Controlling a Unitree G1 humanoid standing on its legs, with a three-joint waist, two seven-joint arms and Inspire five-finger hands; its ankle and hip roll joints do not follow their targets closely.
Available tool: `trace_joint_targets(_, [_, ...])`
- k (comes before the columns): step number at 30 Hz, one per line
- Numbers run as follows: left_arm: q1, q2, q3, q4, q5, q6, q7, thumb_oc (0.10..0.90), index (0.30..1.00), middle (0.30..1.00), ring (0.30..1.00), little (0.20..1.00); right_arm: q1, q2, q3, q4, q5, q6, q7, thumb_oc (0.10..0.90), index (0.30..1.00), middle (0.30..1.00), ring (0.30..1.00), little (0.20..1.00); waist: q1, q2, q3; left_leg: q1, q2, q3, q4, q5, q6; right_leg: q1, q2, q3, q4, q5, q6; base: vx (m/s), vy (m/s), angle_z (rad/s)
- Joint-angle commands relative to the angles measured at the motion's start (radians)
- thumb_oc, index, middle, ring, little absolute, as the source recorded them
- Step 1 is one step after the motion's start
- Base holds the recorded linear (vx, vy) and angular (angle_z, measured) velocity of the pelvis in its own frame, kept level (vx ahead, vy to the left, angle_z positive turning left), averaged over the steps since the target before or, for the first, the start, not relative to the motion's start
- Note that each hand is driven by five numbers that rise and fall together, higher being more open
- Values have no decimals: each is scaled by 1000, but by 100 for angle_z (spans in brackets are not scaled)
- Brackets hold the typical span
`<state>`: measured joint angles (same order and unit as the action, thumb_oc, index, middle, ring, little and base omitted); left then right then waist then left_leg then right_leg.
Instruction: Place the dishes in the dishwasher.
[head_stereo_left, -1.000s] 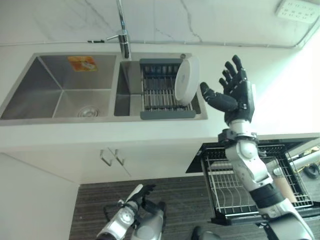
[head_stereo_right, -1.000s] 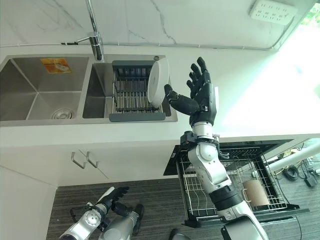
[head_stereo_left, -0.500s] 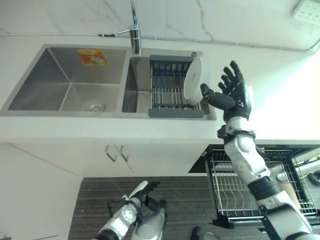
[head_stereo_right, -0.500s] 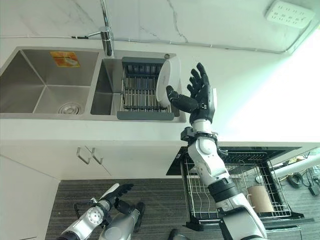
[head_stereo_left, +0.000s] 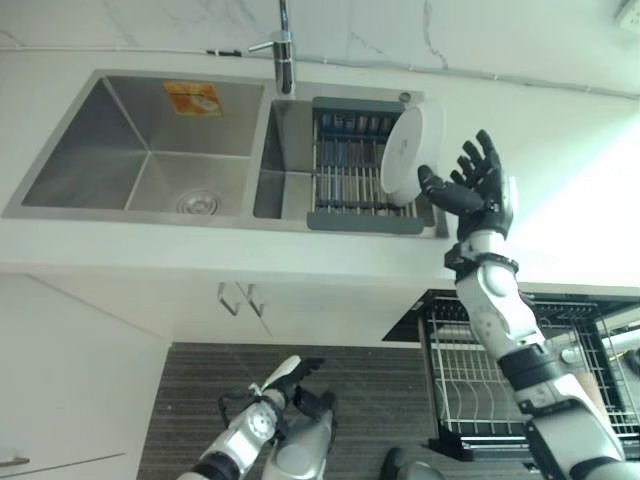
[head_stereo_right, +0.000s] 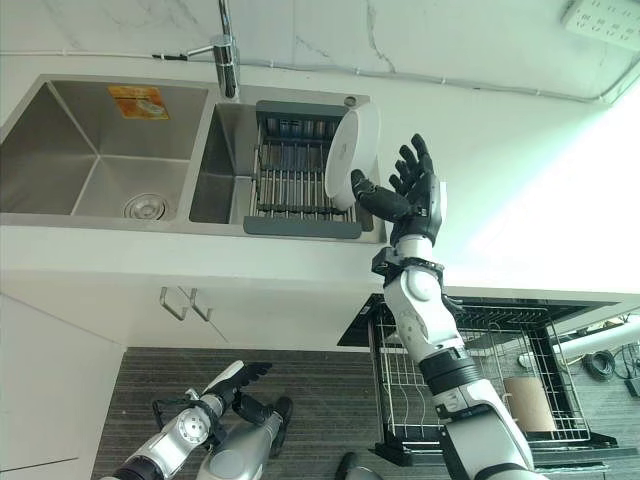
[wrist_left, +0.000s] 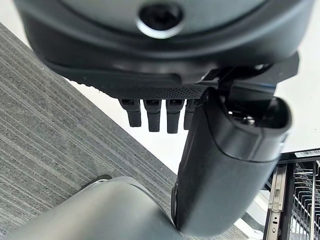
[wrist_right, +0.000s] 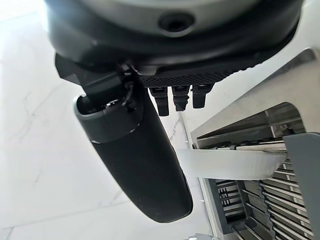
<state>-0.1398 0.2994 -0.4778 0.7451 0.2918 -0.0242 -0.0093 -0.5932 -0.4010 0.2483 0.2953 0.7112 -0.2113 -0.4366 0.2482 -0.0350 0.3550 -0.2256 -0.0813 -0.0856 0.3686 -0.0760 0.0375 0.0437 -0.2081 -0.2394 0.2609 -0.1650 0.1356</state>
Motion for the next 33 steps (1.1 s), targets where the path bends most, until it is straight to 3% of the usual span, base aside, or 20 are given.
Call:
trace_joint_targets(1, [187,83,-139,117,123,55,-49,800,900,900,900,900,-148,-67,-88,-39,12,-74,28,800,900,900,900,900,11,20,-35,100,89,15,-69,-116,-53,-80,-48,-34,39,25,45,0,0,0])
trace_joint_targets(20, [181,112,-162,114,149,50,-49,800,900,900,900,900,-236,-114,-95,78,122,-9,135,800,900,900,900,900,24,25,-12,94,86,8,-69,-110,-57,-80,-61,-48,39,29,50,0,0,0])
trace_joint_targets(33, [182,106,-169,119,144,42,-37,800,900,900,900,900,-269,-123,-83,82,51,-21,133,800,900,900,900,900,34,36,2,95,85,1,-69,-110,-63,-69,-66,-62,39,17,45,10,-1,0])
